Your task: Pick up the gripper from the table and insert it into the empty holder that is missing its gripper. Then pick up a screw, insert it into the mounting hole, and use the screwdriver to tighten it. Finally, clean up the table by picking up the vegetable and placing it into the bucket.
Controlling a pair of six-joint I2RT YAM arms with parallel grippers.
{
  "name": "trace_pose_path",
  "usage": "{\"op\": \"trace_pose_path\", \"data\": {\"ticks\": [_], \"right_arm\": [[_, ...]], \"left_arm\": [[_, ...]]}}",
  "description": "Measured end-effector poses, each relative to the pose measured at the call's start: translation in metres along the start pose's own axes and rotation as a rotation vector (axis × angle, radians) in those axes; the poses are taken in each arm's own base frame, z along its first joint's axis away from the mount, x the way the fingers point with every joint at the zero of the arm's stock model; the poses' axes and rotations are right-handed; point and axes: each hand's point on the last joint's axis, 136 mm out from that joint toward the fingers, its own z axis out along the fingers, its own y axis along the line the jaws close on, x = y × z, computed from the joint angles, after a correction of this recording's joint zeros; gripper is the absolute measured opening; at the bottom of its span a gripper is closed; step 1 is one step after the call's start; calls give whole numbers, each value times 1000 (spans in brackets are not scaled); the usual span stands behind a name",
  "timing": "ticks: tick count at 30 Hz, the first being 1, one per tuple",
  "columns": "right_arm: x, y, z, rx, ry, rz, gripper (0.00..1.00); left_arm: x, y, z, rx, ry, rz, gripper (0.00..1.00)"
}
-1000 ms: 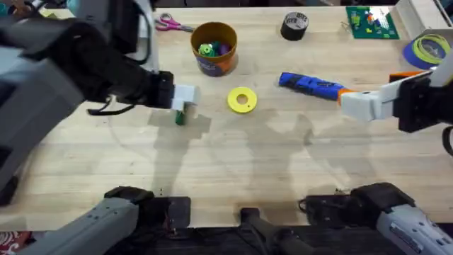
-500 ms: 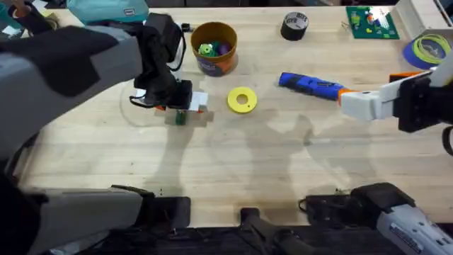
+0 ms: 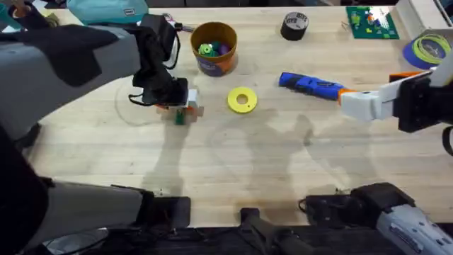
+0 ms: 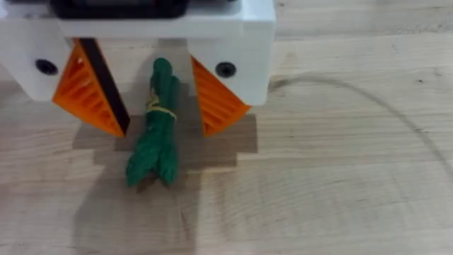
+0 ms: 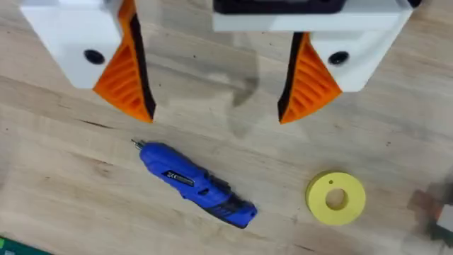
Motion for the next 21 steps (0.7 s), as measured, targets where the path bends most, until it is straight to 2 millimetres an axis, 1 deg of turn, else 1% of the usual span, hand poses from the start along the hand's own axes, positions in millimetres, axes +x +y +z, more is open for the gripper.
{"op": "trace_pose_path", "data": {"ticks": [2,4,5,8,10,11,12,21], "right_arm": [[0,0,0,0,0,0,997],[0,0,0,0,0,0,996],[0,0,0,0,0,0,996],[0,0,0,0,0,0,996],[0,0,0,0,0,0,995],[0,0,0,0,0,0,996],[0,0,0,0,0,0,996],[0,0,0,0,0,0,996]], "left_arm": [[2,0,4,-3,17,1,595],[4,1,9,-5,35,2,529],[5,0,11,-2,42,4,480],[3,-1,10,2,38,4,389],[3,-1,10,2,37,4,199],[2,0,10,-3,33,8,74],[2,0,10,-5,32,9,27],[2,0,10,-5,31,8,20]]}}
